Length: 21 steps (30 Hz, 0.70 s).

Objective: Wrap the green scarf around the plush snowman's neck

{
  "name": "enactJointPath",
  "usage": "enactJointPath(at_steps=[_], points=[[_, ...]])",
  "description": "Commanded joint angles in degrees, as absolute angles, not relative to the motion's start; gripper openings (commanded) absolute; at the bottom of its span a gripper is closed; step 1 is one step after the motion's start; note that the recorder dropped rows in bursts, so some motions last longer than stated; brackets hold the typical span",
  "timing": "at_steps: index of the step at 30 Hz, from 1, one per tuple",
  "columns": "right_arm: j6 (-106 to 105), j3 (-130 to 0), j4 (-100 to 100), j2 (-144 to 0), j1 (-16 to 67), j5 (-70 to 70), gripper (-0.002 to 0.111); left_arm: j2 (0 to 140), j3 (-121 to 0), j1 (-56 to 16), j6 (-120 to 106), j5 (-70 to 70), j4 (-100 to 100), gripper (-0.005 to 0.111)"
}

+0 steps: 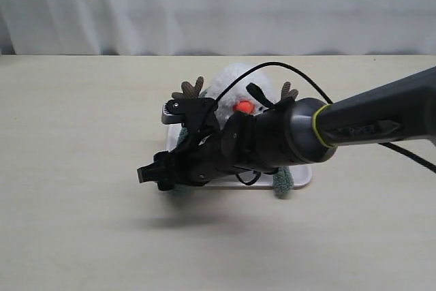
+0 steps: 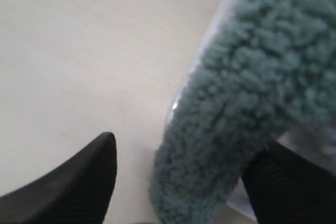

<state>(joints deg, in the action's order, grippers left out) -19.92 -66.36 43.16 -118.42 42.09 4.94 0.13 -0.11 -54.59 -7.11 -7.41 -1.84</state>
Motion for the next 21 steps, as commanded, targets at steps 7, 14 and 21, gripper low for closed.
enactJointPath(at_steps=[7, 14, 21], points=[[-18.6, -67.3, 42.5, -120.6, 42.1, 3.3, 0.037, 0.0, 0.0, -54.7, -7.1, -5.6, -2.6, 0.000], [-23.1, -67.3, 42.5, -118.2, 42.1, 9.6, 0.004, 0.0, 0.0, -54.7, -7.1, -5.6, -2.6, 0.000], [-22.1, -67.3, 34.7, -113.9, 42.0, 19.3, 0.004, 0.0, 0.0, -54.7, -7.1, -5.6, -2.6, 0.000]])
